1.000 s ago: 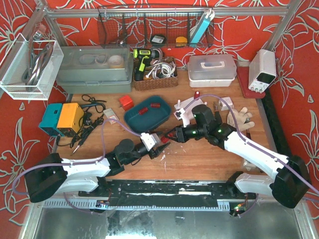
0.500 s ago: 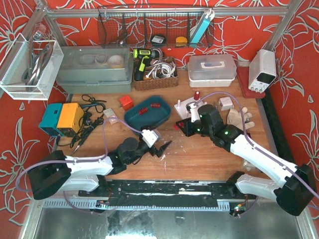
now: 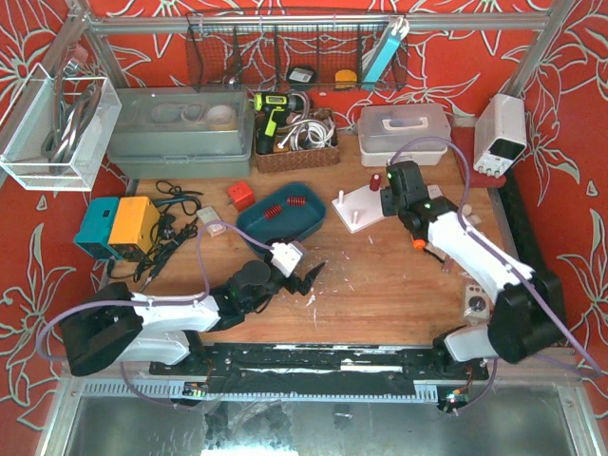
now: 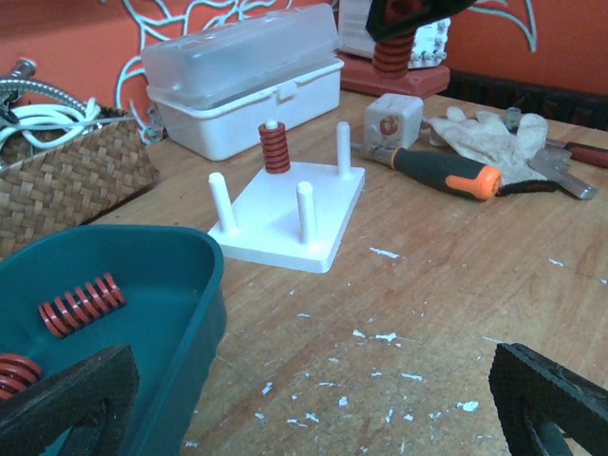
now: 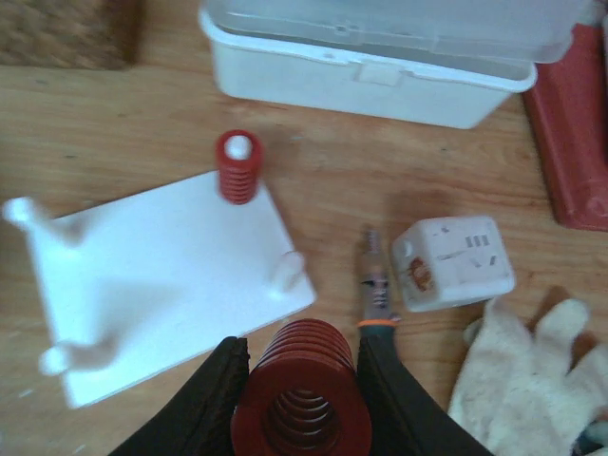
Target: Install the large spring
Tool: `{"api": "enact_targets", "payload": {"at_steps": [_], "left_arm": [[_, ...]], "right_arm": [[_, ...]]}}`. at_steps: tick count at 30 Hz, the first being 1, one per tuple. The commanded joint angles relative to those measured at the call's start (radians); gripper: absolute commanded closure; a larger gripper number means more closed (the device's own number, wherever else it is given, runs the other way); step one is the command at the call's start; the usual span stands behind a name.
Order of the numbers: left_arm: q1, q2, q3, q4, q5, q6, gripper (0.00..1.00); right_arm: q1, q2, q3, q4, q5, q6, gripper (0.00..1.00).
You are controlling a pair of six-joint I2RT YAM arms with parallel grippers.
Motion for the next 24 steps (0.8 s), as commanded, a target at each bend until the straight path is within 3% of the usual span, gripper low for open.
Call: {"api": "enact_targets", "payload": {"at_steps": [1, 12, 24], "left_arm": [[0.003, -0.043, 0.012, 0.013, -0.005, -0.011, 0.0], [0.003, -0.048, 0.008, 0.012, -0.007, -0.006, 0.0], [0.003, -0.038, 0.011, 0.013, -0.003, -0.003, 0.0]], "right_arm": [[-0.059, 0.134, 0.122, -0.028, 0.068, -0.073, 1.0], [-0.148, 0.317, 0.187, 0.065, -0.089, -0.011, 1.0], [-0.153, 0.345, 0.214, 0.079, -0.142, 0.008, 1.0]]}}
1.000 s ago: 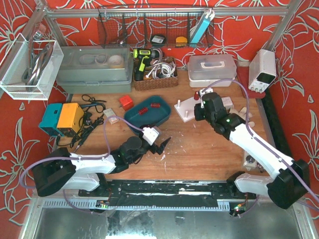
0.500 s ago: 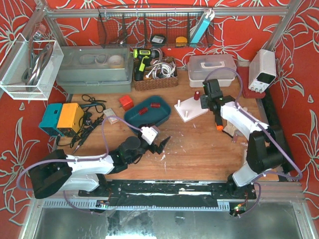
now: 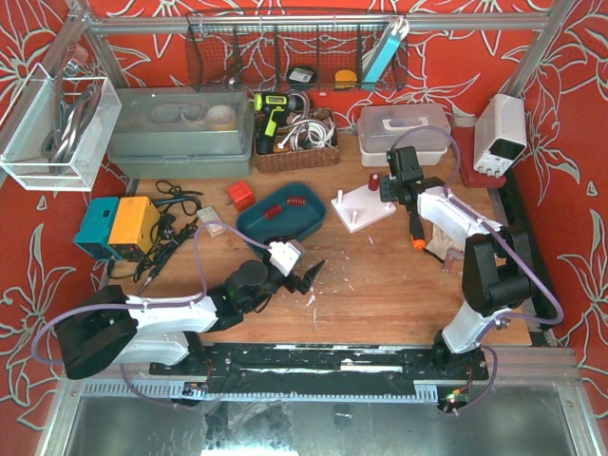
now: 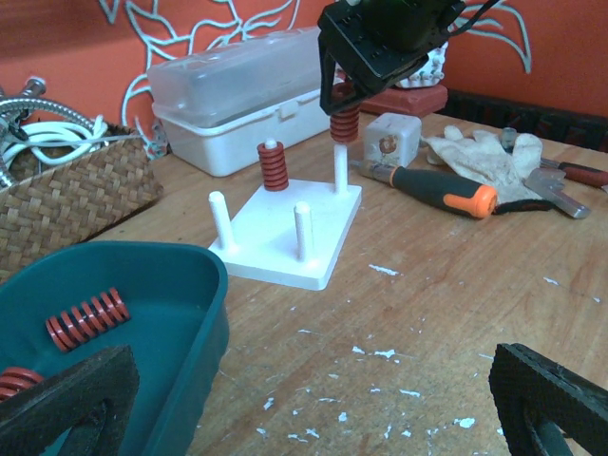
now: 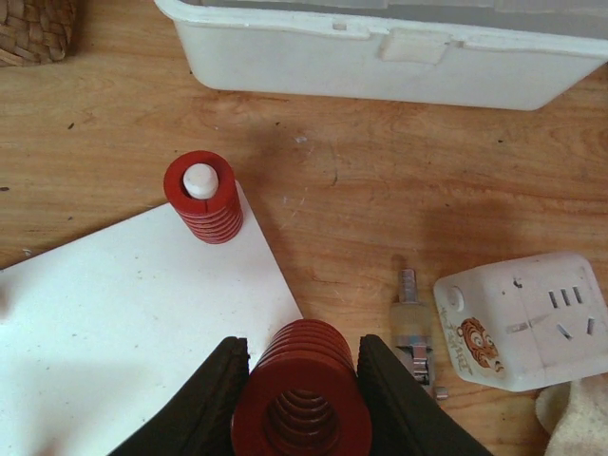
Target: Install the large spring
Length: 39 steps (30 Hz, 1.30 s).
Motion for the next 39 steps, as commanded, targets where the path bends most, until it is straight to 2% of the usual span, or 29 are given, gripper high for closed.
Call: {"api": "enact_targets", "payload": {"at_steps": [1, 17, 19, 28, 36, 39], "left_arm": [[0.003, 0.002, 0.011, 0.022, -0.004, -0.002, 0.0], [0.003, 0.015, 0.019, 0.016, -0.003, 0.004, 0.0], [0.003, 0.016, 0.019, 0.016, -0.003, 0.006, 0.0], [0.003, 0.019, 0.02, 0.014, -0.004, 0.009, 0.0], [0.003, 0.025, 0.024, 0.011, -0.008, 0.012, 0.0], [0.003, 0.021, 0.024, 0.008, -0.009, 0.012, 0.0]], "right_arm": [[-0.001, -0.001, 0.033, 0.025, -0.026, 0.018, 1.0], [-0.004, 0.101, 0.037, 0.039, -0.029, 0.013, 0.99], [-0.003, 0.112, 0.036, 0.044, -0.029, 0.016, 0.94], [-0.005, 0.143, 0.059, 0.023, -0.024, 0.026, 0.61], [-0.007, 0.086, 0.1, -0.073, -0.016, 0.029, 0.44], [-0.006, 0.041, 0.109, -0.124, -0.066, 0.032, 0.38]]}}
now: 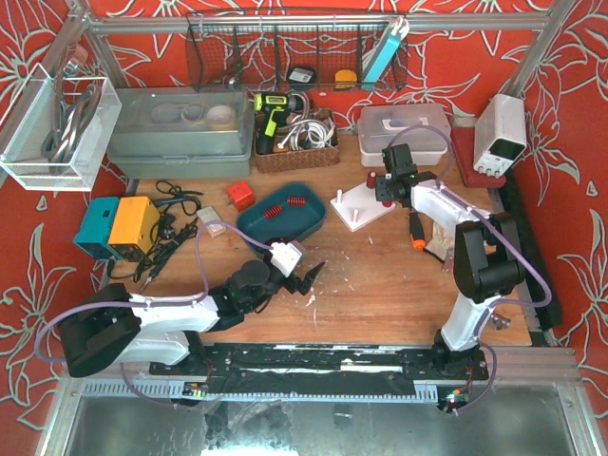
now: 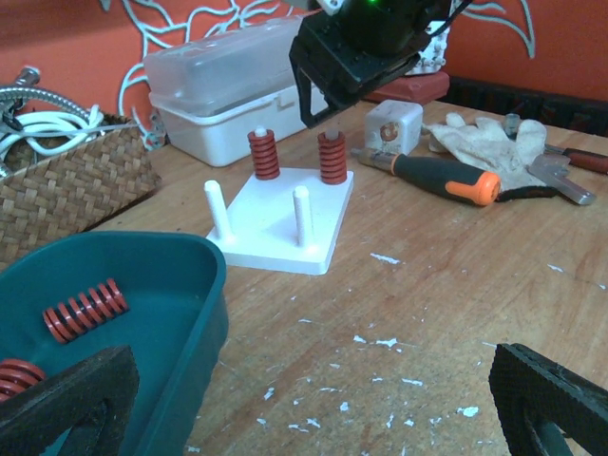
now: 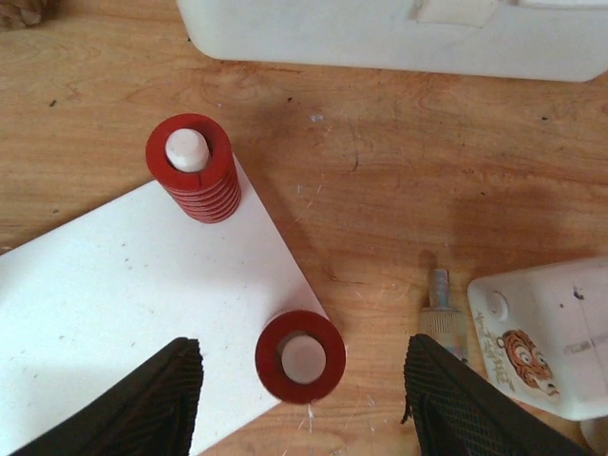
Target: Install the large spring
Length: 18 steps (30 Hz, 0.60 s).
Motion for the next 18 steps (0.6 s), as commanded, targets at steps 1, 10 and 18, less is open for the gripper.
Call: {"api": "enact_targets", "payload": {"at_steps": [1, 10, 18], "left_arm": [[0.003, -0.001, 0.024, 0.009, -0.009, 0.008, 0.0], [0.003, 0.029, 0.035, 0.006, -0.02, 0.013, 0.0], [0.007, 0.034, 0.061, -0.038, -0.083, 0.036, 0.0]], "right_arm": [[-0.002, -0.088, 0.037, -0.118, -0.063, 0.013, 0.37], [0.046, -0.343, -0.111, -0.171, -0.155, 0.069, 0.19], [0.141, -0.576, -0.294, -0.112, -0.211, 0.101, 0.02]]}}
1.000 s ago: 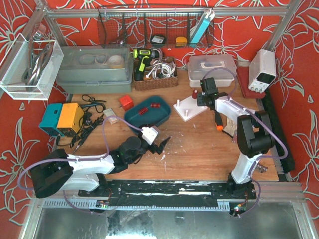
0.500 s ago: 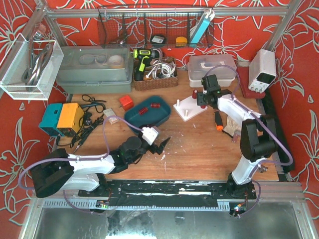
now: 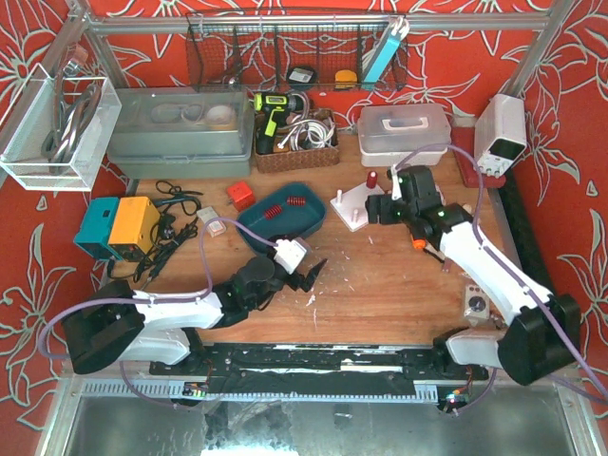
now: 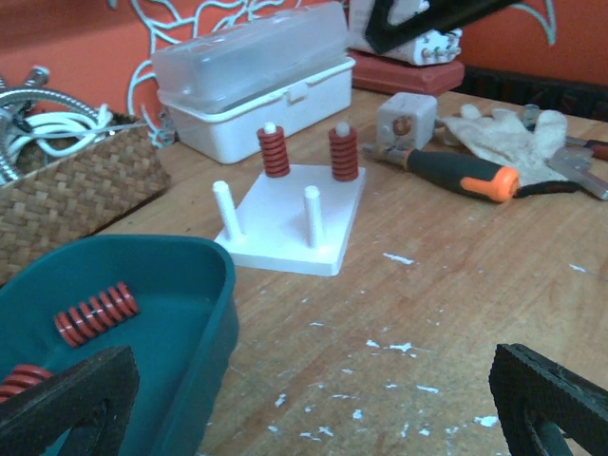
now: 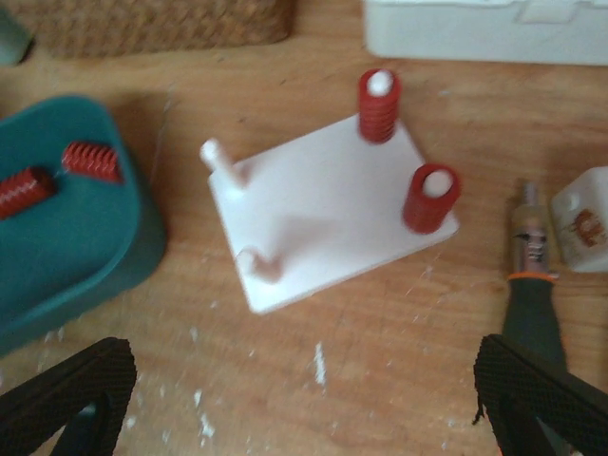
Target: Install the large spring
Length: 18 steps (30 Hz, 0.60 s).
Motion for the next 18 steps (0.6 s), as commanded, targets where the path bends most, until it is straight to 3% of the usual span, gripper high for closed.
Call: {"api": "enact_targets", "payload": {"at_steps": [1, 7, 12, 18], "left_arm": [[0.011, 0.003, 0.021, -0.009, -0.093, 0.022, 0.0], [0.08, -0.019, 0.139, -0.223, -0.125, -0.082, 0.0], [0.205, -0.016, 0.282, -0.456, -0.073, -0.142, 0.0], [0.389, 0.055, 0.424, -0.64, 0.088, -0.142, 0.21]], "right_arm": [[0.057, -0.099, -0.092, 0.019, -0.027, 0.022, 0.01], [0.098, -0.227, -0.255, 0.119, -0.004, 0.054, 0.01], [0.099, -0.319, -0.359, 0.201, 0.039, 0.082, 0.01], [0.1, -0.364, -0.393, 0.251, 0.017, 0.09, 0.02]]}}
